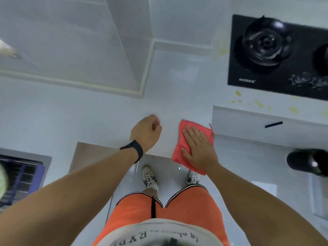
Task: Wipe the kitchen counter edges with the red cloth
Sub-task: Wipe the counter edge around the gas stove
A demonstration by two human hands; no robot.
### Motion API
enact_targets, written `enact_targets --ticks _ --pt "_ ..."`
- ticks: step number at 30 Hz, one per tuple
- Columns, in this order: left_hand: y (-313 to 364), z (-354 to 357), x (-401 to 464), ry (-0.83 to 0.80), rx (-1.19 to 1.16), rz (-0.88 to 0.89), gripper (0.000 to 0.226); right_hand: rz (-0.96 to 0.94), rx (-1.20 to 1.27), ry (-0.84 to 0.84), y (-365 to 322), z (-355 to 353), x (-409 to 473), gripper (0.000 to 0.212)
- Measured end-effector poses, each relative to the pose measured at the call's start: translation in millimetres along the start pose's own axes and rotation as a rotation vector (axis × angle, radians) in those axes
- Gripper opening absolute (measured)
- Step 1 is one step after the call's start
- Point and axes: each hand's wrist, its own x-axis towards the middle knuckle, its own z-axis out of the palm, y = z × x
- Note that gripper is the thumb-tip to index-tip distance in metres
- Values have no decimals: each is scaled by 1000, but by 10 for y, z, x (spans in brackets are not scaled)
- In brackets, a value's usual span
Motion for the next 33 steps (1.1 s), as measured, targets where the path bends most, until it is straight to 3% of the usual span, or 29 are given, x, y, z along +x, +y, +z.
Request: enact_targets --ticks 4,9,17,21,25,29,33 --pt "272 56 156 8 30 -4 7 96 -14 -18 333 -143 78 72" --pt "393 120 306 109 -26 -133 10 139 4 -19 419 -263 603 68" --pt "310 25 251 240 -108 -255 10 11 -30 -105 384 -465 1527 70" --pt "242 -49 342 230 -123 -265 11 -113 -66 -179 76 -445 1774 67" --pt "188 -227 576 189 -134 -233 11 -196 -36 -126 -175 -294 1869 66" --pt "-83 -577 626 107 -99 -238 9 -255 270 -146 -679 -249 1785 56" --pt "-487 -1051 705 119 -104 -318 11 40 803 -132 -1449 -464 1808 45"
